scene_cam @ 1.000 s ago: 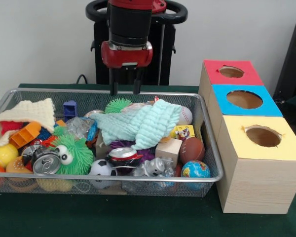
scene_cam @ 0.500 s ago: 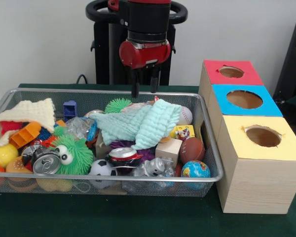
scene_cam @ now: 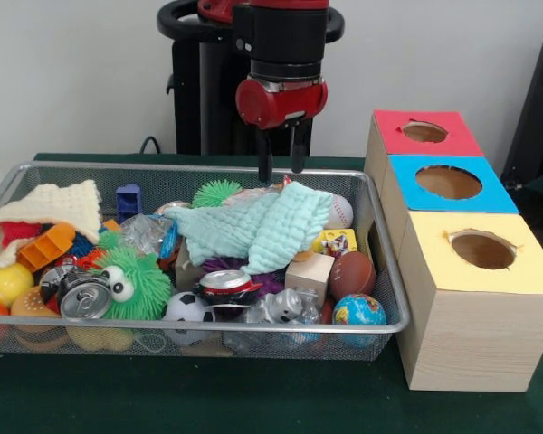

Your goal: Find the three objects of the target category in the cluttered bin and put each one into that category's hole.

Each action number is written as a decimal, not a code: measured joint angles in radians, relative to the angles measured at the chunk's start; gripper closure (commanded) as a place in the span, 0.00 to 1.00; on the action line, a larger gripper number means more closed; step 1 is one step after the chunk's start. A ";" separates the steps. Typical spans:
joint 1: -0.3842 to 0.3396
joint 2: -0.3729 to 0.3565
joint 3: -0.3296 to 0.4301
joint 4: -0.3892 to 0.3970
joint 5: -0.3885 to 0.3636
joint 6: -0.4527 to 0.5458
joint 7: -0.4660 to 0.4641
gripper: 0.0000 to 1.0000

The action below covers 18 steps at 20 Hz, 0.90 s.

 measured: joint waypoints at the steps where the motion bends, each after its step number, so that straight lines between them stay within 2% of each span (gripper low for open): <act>1: 0.001 0.000 -0.002 0.000 0.000 -0.005 0.000 0.00; 8: 0.041 0.000 -0.083 0.001 -0.001 -0.101 0.000 0.00; 18: 0.123 0.000 -0.194 0.001 -0.001 -0.112 0.000 0.00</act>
